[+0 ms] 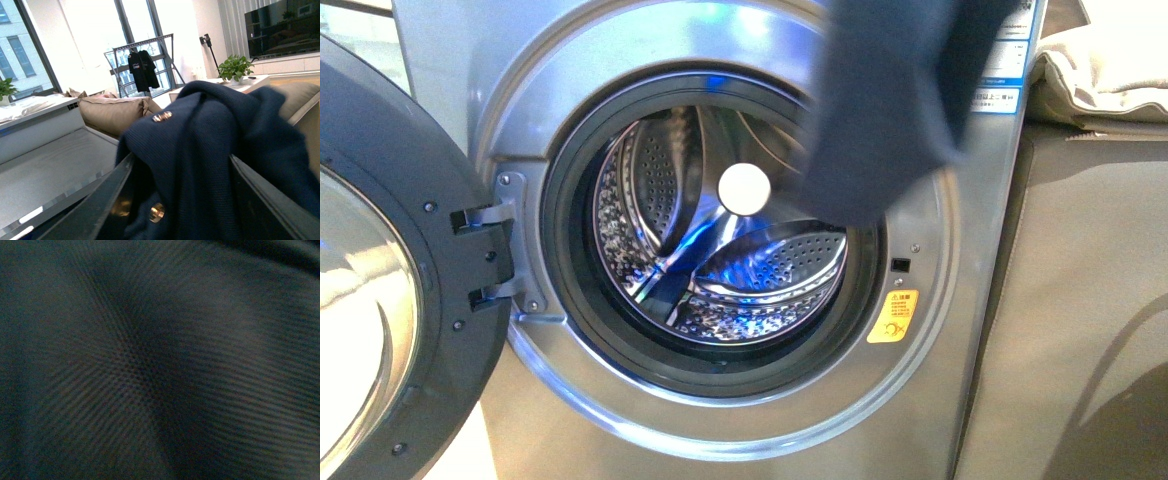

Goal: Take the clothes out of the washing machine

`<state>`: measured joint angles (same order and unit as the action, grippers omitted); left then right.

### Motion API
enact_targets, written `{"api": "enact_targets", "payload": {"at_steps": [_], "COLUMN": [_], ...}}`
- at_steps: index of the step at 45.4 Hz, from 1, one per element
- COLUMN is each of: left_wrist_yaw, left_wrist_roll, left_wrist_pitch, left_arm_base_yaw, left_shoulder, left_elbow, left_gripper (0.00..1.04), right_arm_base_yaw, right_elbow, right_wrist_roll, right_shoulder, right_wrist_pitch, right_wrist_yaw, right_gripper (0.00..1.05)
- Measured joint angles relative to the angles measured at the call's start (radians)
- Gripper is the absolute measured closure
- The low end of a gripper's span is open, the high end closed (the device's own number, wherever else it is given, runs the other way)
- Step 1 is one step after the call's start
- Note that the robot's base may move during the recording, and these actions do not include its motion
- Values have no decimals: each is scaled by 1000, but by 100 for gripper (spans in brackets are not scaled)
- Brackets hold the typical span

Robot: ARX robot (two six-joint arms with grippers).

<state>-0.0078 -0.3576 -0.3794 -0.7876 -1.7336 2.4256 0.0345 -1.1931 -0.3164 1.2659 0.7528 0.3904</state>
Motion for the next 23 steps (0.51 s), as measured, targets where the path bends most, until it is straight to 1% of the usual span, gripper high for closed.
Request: {"api": "enact_targets", "payload": {"at_steps": [6, 12, 13, 15, 18, 20, 23], "left_wrist_yaw": [-1, -8, -8, -8, -8, -8, -7], "left_wrist_roll": [0, 0, -1, 0, -1, -1, -1], "left_wrist_pitch": [0, 0, 0, 0, 0, 0, 0], "left_arm_base_yaw": [0, 0, 1, 1, 1, 1, 1], "left_shoulder": [0, 0, 0, 0, 0, 0, 0], "left_elbow": [0, 0, 0, 0, 0, 0, 0], "left_gripper": [28, 6, 4, 7, 6, 6, 7], "right_arm_base_yaw": [-83, -212, -245, -302, -390, -470, -563], "right_elbow": [26, 56, 61, 71, 85, 98, 116], "right_wrist_roll": [-34, -85, -99, -123, -160, -193, -235], "right_shoulder": [-12, -25, -27, -32, -38, -42, -42], "right_wrist_pitch": [19, 44, 52, 71, 100, 124, 142], "right_wrist_yaw": [14, 56, 67, 88, 123, 157, 198], "right_gripper": [92, 92, 92, 92, 92, 92, 92]}}
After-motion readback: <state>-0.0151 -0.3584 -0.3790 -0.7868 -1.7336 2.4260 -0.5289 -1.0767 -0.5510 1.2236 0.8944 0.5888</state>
